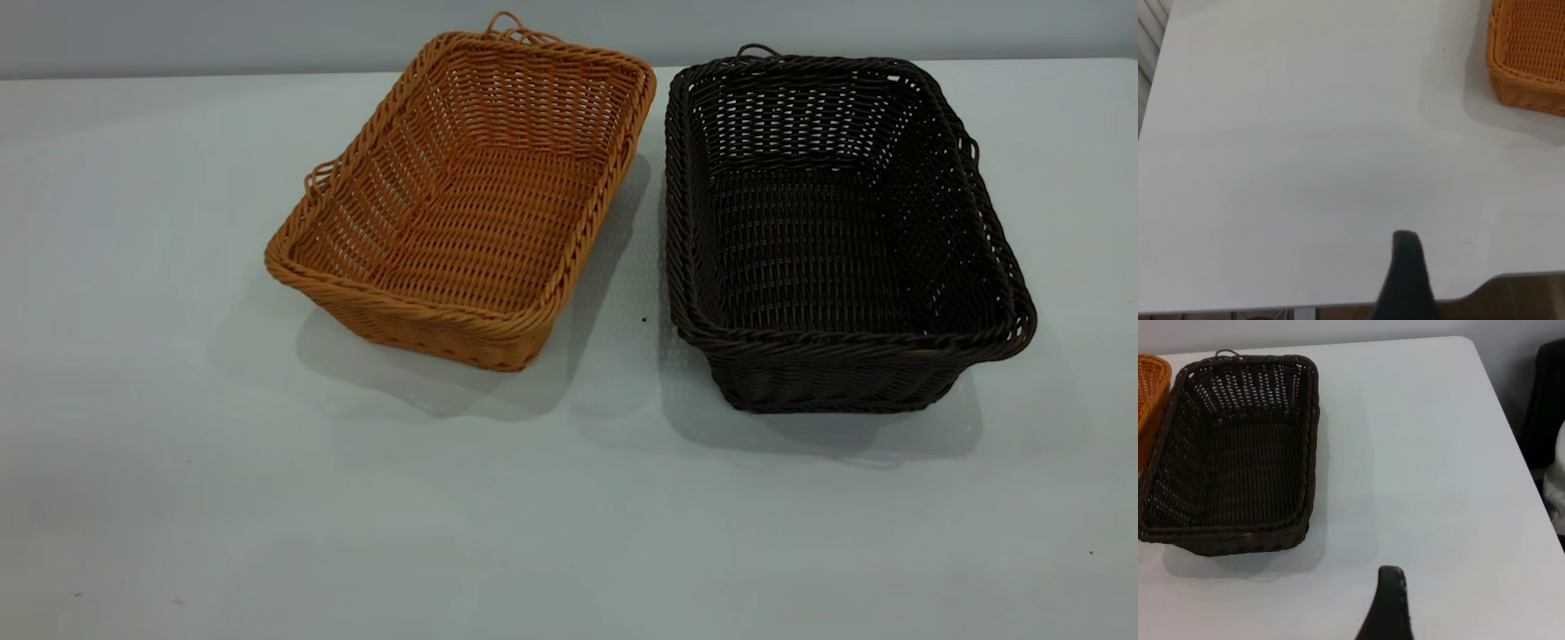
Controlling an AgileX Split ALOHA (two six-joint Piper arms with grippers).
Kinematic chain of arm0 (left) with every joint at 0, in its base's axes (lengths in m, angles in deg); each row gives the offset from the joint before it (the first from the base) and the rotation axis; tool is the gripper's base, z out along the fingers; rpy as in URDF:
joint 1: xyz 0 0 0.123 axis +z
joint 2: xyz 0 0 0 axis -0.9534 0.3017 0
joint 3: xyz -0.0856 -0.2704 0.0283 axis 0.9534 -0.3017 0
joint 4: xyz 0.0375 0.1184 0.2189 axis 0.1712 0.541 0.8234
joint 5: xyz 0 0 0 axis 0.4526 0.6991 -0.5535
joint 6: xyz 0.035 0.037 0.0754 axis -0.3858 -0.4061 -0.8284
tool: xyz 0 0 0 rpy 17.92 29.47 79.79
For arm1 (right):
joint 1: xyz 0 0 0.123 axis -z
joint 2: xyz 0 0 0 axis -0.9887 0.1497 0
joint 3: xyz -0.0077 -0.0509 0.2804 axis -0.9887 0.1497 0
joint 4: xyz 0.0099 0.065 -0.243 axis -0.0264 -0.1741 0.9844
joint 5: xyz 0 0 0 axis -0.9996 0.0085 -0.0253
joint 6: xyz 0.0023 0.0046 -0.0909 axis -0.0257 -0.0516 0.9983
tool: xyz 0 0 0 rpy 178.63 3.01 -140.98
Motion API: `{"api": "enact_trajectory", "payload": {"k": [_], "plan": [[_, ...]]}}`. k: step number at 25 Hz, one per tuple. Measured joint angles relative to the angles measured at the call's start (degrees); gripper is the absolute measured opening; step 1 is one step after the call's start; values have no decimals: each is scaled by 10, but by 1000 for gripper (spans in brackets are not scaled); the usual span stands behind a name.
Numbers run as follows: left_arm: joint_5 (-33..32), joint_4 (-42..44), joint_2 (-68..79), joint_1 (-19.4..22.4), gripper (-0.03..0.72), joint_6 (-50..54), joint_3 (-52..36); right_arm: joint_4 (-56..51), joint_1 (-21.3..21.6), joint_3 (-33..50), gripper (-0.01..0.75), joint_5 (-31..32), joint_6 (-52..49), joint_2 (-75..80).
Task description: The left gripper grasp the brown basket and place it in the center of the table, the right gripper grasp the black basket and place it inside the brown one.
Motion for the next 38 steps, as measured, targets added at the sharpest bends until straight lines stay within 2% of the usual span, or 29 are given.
{"api": "enact_trajectory", "payload": {"k": [32, 38], "plan": [[1, 0, 0, 0, 530, 0, 0, 0, 0, 0, 573, 0, 0, 0], [22, -3, 88, 0, 530, 27, 67, 0, 0, 0, 573, 0, 0, 0]]}}
